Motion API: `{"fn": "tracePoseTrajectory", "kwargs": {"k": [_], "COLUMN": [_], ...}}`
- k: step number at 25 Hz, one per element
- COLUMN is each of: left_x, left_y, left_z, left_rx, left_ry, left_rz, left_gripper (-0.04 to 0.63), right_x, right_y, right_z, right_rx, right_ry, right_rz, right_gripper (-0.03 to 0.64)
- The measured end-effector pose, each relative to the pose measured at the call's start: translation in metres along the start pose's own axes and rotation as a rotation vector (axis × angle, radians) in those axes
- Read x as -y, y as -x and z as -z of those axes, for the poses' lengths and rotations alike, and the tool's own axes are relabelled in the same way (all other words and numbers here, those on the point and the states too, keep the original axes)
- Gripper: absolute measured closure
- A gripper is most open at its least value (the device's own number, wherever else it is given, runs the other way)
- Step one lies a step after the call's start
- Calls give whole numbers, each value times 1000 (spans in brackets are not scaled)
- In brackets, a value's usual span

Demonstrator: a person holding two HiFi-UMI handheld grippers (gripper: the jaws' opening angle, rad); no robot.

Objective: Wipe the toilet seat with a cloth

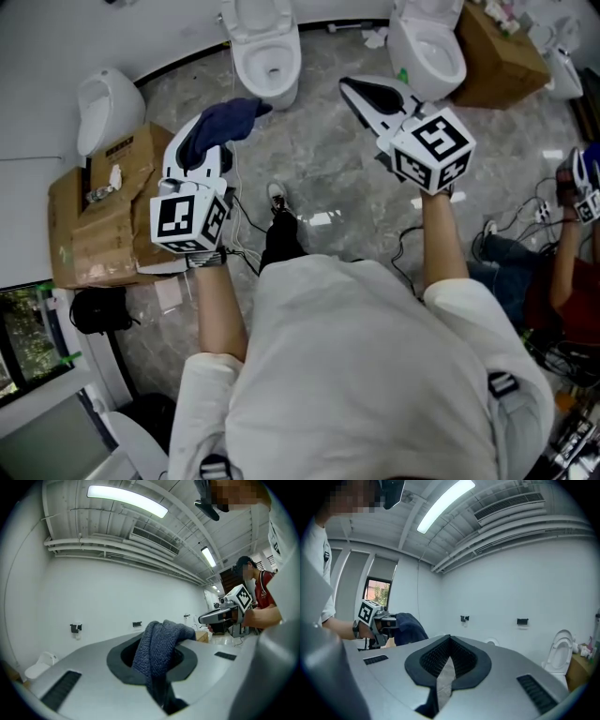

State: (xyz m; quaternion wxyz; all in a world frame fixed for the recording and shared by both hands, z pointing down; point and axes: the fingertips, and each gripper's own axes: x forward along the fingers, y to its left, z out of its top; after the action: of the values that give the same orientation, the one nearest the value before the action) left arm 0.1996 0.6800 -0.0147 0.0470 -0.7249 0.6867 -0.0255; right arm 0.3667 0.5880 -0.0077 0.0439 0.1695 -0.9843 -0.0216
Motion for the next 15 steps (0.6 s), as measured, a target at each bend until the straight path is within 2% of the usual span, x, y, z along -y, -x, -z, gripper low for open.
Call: {"fn": "tracePoseTrajectory", "kwargs": {"k": [5, 15], "left_x": [-41, -163], "left_y": [-41, -158], "left_z": [15, 25], "left_rx": [1, -9], "left_ry": [7, 6], "left_rz": [8, 25], "left_gripper": [561, 561], "right_x": [33, 119], "right_y": [-46, -179], "right_z": [2, -28], "right_rx": [4, 51], "right_ry": [-29, -65], "right_rz": [31, 94], "right_gripper": [591, 591]}}
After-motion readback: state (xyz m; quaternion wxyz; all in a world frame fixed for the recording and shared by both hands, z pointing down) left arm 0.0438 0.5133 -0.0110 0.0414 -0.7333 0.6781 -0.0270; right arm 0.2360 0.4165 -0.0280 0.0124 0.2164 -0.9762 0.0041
